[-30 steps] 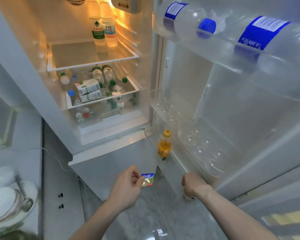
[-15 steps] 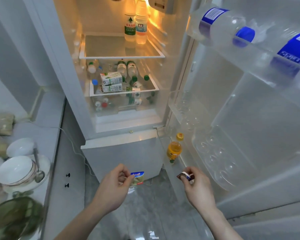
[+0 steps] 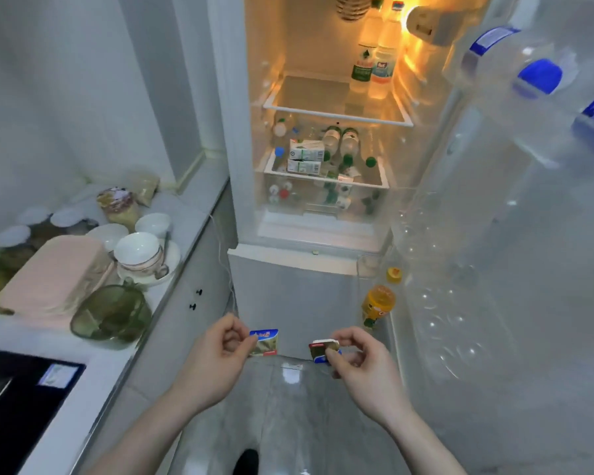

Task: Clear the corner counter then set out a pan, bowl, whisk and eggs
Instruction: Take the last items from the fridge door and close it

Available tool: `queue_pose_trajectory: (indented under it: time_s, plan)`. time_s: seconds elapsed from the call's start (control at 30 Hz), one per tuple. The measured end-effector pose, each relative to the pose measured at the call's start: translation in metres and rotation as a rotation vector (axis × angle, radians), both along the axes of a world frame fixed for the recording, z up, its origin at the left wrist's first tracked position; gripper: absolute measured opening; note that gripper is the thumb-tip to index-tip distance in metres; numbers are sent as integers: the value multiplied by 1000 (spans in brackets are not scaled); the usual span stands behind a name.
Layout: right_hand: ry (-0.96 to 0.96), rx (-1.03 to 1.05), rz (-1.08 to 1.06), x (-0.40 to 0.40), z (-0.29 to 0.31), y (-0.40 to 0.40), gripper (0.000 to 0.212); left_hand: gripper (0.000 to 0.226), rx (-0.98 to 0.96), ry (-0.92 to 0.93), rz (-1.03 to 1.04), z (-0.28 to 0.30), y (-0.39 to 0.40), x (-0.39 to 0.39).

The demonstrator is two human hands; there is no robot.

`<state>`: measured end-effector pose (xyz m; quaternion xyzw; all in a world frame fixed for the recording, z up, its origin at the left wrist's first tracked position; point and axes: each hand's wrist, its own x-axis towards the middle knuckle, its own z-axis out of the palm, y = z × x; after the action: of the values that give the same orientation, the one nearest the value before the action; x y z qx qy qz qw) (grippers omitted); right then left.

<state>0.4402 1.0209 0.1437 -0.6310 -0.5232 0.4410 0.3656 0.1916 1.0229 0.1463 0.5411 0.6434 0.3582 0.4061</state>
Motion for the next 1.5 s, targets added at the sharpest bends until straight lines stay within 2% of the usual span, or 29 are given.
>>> queue_pose_trajectory:
  time_s: [0.2, 0.4, 0.63, 0.87, 1.0, 1.17, 1.37, 1.5]
  plan:
    - [91, -51, 273, -1, 4, -14, 19, 18, -45, -21, 306, -8, -102, 3]
    - [119, -125, 590, -53, 4, -55, 19, 15, -129, 1, 649, -9, -238, -7]
    - [68, -149, 901, -106, 9, -127, 20, 7, -117, -131, 978, -2, -361, -8]
    - [15, -109, 1153, -176, 19, -218, 17, 8, -65, -146, 1193, 14, -471, -21]
    - [13, -117, 1330, -225, 23, -303, 15, 10, -59, -147, 1329, 21, -563, -27]
    - [13, -65, 1551, -272, 20, -413, 18, 17, -70, -202, 1498, 14, -677, -27]
    - [-63, -89, 1736, -310, 14, -512, 18, 18, -30, -272, 1726, -1, -774, -27]
    - [-102, -121, 1837, -351, 11, -551, 24, 36, 42, -341, 1865, -13, -816, -43]
